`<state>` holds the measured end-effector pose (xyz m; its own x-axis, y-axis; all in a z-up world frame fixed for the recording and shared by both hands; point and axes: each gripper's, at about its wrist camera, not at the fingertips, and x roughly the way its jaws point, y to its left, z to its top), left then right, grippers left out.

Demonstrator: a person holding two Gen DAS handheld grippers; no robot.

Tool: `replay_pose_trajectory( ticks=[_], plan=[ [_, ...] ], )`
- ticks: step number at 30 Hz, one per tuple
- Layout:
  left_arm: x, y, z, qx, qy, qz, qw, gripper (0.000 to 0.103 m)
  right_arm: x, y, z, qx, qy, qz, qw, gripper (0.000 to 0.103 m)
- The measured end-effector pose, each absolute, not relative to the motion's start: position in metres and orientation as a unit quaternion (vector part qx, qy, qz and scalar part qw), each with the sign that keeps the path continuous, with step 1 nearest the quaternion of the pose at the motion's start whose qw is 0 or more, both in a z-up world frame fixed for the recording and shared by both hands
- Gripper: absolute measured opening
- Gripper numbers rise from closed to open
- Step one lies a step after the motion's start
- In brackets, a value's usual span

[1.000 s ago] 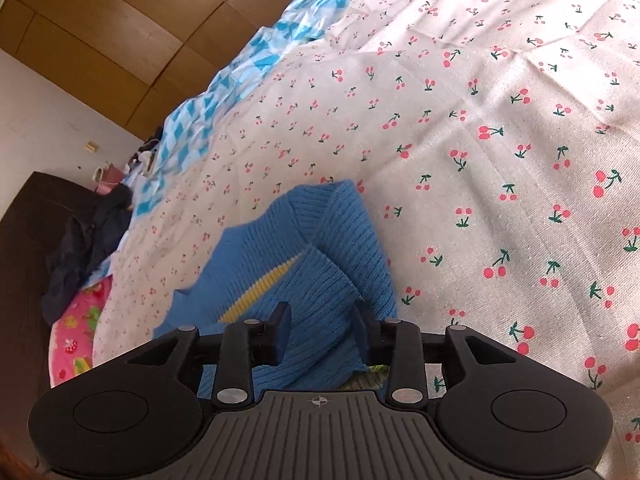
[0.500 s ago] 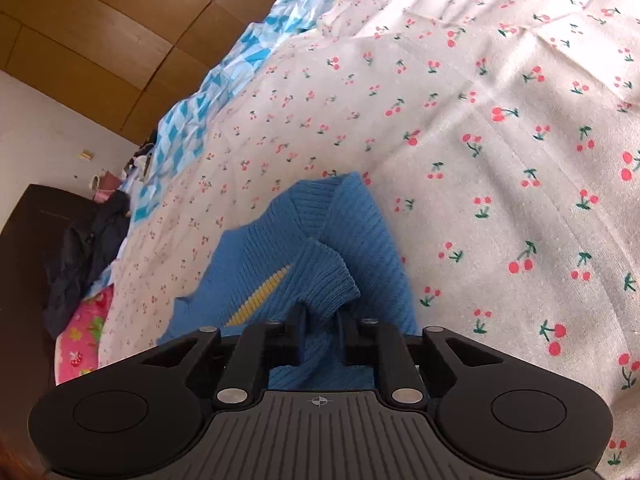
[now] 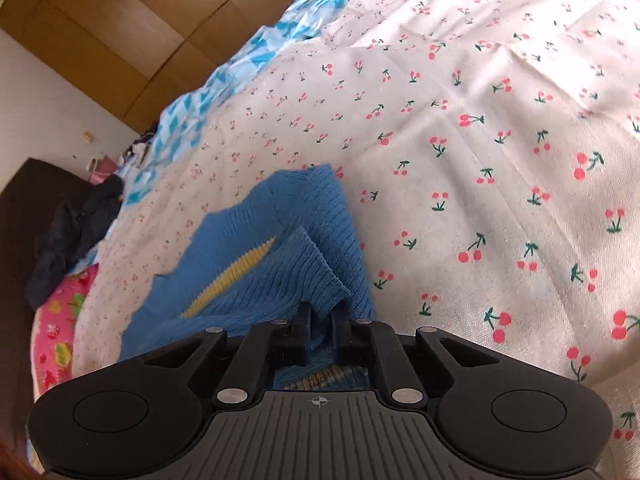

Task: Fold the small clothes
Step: 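Grasp the yellow-striped sweater hem with both grippers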

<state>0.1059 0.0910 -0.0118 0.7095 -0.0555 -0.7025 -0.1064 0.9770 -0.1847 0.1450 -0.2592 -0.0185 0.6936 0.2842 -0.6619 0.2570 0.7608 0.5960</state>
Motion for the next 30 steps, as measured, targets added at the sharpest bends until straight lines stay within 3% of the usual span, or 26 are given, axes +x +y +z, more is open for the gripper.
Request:
replay_pose_trajectory(
  ticks=[8,11,20,30],
  plan=[
    [0.086,0.101,0.003,-0.121,0.417,-0.004,0.901,0.066,0.11,-0.265,0.021,0.273,0.412,0.053,0.868,0.019],
    [0.056,0.112,0.014,-0.129,0.455,-0.021,0.881,0.066,0.08,-0.264,0.025,0.219,0.448,0.073,0.864,0.031],
    [-0.015,0.1,0.019,-0.079,0.548,-0.008,0.833,0.066,0.005,-0.272,0.007,0.166,0.549,0.114,0.811,0.035],
    [-0.006,0.077,0.021,-0.04,0.601,-0.042,0.797,0.065,-0.015,-0.273,-0.006,0.157,0.593,0.135,0.778,0.036]
  ],
)
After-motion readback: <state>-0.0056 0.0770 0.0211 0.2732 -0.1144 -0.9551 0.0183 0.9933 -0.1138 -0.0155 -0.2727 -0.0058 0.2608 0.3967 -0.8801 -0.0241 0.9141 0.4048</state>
